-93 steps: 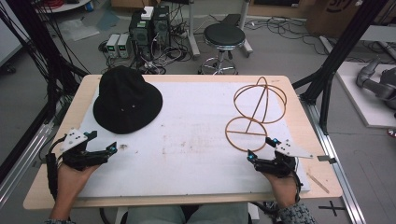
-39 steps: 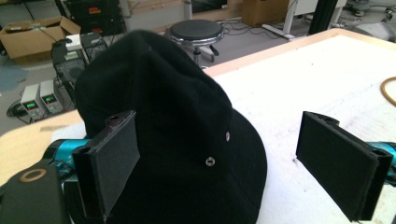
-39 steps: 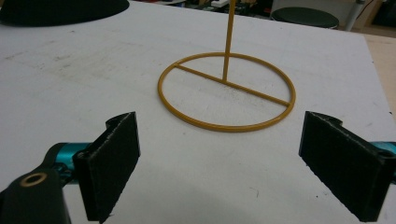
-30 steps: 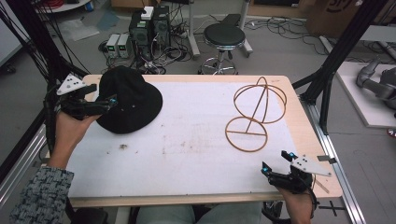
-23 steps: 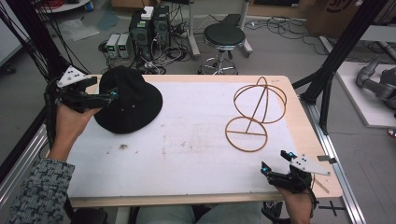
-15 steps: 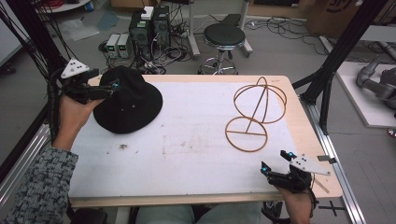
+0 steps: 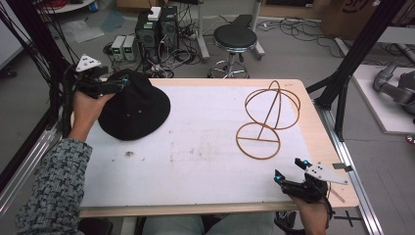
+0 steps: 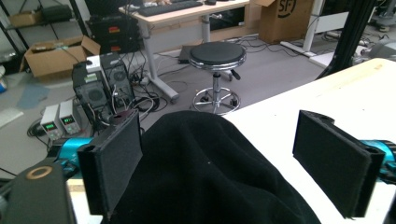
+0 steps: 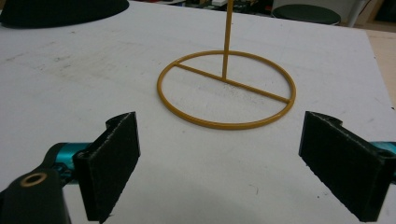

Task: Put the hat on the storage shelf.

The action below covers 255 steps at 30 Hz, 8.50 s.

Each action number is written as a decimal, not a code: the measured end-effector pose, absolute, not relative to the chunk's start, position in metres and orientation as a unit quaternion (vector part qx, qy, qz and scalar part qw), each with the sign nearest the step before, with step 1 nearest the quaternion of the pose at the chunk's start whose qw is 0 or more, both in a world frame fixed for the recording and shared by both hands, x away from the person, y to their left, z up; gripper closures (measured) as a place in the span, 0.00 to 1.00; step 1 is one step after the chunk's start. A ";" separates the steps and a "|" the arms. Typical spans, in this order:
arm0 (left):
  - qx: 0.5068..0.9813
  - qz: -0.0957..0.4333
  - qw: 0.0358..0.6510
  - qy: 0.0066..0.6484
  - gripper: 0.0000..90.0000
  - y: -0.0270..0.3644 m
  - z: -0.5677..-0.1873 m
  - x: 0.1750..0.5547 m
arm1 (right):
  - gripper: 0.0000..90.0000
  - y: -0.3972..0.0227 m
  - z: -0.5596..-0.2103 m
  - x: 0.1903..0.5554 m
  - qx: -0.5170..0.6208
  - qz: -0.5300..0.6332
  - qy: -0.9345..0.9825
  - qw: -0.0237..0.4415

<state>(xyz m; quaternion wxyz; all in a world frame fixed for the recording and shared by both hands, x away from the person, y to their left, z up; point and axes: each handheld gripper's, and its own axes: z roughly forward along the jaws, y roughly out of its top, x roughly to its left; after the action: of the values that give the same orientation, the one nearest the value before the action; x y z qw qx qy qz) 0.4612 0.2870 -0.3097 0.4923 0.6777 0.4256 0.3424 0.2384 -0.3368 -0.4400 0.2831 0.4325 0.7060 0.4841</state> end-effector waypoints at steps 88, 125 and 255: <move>0.674 0.301 0.554 0.386 0.97 0.279 -0.237 0.429 | 0.14 -0.320 -0.440 0.262 0.411 0.499 0.717 0.261; 0.703 0.246 0.627 0.229 0.97 0.197 -0.125 0.399 | 0.14 -0.313 -0.440 0.266 0.404 0.506 0.719 0.252; 0.867 0.043 0.495 0.048 0.73 -0.082 -0.224 0.466 | 0.14 -0.338 -0.440 0.239 0.428 0.509 0.700 0.260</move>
<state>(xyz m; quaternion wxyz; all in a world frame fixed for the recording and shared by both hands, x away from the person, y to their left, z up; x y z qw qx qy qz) 0.4660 -0.0815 -0.2242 0.4947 0.8667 0.0477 0.0433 0.2387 -0.3376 -0.4400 0.2599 0.4279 0.6998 0.5095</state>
